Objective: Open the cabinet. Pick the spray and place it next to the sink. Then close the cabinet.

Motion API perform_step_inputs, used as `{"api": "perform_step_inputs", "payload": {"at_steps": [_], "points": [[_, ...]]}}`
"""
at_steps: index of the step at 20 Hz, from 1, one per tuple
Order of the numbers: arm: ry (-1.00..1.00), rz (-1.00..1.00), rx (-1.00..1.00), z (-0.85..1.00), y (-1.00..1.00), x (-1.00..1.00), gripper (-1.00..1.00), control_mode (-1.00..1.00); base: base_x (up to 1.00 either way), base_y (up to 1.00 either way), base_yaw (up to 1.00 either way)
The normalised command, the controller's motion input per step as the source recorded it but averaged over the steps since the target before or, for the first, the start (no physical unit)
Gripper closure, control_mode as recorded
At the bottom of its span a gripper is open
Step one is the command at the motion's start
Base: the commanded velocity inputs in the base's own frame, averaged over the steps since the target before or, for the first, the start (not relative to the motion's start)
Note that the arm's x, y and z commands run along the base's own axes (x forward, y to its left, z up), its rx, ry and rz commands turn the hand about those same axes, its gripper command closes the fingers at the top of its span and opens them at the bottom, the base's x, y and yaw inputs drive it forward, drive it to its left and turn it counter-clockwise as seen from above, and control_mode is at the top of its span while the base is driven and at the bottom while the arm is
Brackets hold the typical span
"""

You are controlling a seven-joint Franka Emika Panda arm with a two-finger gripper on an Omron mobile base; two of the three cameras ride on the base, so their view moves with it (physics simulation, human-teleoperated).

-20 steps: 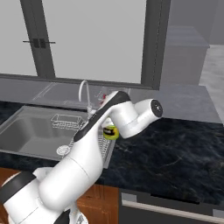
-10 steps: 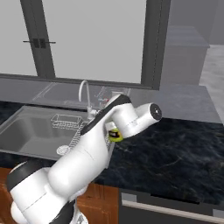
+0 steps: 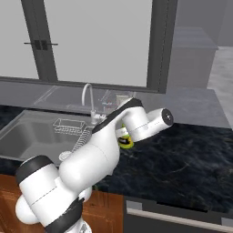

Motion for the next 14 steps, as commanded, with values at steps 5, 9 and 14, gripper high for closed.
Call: {"api": "perform_step_inputs", "payload": {"at_steps": [5,9,14], "points": [[0.0,0.02,0.0,-0.28,0.0,0.0,1.0,-1.0,0.0,0.0,0.0],[0.0,0.02,0.0,-0.16,0.0,0.0,1.0,-1.0,0.0,0.0,0.0],[0.0,0.0,0.0,-0.19,0.0,0.0,1.0,-1.0,0.0,0.0,0.0]]}}
